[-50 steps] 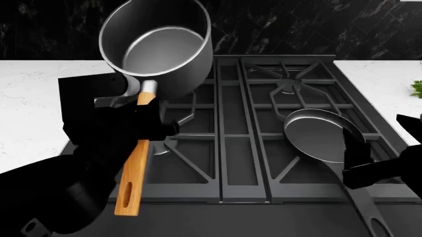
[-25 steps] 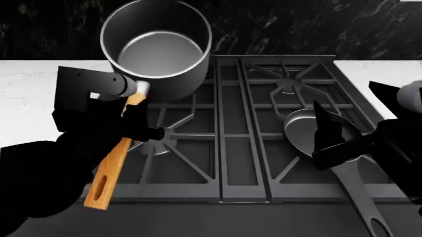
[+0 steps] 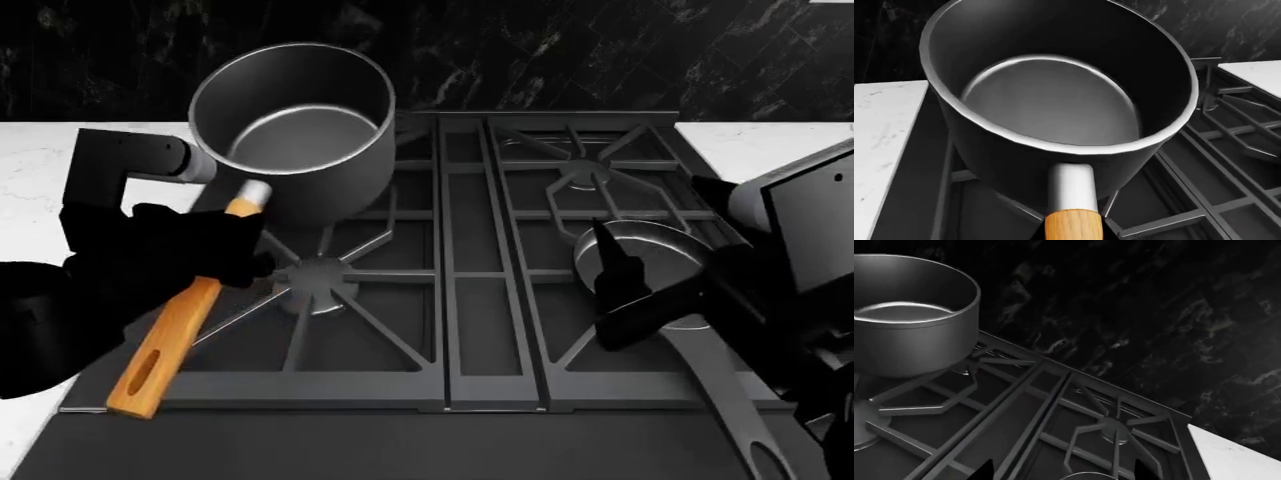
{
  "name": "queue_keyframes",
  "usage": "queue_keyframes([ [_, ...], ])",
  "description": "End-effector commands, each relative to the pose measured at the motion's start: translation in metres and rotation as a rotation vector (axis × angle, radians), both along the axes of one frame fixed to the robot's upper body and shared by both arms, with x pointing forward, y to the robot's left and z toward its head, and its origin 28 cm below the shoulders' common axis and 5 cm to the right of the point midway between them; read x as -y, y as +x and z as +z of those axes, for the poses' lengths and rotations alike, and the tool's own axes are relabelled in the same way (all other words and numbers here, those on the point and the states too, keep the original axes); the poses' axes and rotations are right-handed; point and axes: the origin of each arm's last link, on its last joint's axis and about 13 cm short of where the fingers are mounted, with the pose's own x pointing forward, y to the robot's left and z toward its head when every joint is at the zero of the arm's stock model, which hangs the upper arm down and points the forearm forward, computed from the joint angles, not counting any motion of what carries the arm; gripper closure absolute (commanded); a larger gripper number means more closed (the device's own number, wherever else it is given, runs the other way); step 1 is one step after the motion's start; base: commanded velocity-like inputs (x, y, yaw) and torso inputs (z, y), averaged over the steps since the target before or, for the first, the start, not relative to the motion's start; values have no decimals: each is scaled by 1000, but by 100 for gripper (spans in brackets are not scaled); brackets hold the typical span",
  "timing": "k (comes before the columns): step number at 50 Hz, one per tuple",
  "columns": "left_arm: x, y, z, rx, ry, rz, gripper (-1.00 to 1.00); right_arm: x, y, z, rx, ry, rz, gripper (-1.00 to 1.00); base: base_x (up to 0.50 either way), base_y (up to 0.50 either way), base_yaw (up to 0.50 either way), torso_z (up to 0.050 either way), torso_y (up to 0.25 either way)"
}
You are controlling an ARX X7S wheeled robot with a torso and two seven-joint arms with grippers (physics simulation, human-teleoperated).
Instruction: Place both pans onto different burners. Then place the celery and the sausage on different pans.
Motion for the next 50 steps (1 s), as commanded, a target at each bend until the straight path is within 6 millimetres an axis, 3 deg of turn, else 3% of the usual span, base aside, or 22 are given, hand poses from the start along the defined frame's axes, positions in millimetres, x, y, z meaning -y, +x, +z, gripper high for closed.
queue_keyframes([
  [1,-13,-4,-7,-15,-14,15,100,-2,5,-4,-8,-4,17,-100,0,0,0,0,0],
  [42,-14,-22,-36,-128,95,-5,100,-1,4,-6,9,0,22,-100,0,0,0,0,1],
  [50,-14,-25,-30,-104,82,-21,100,-2,4,-5,9,-5,22,-100,0,0,0,0,0],
])
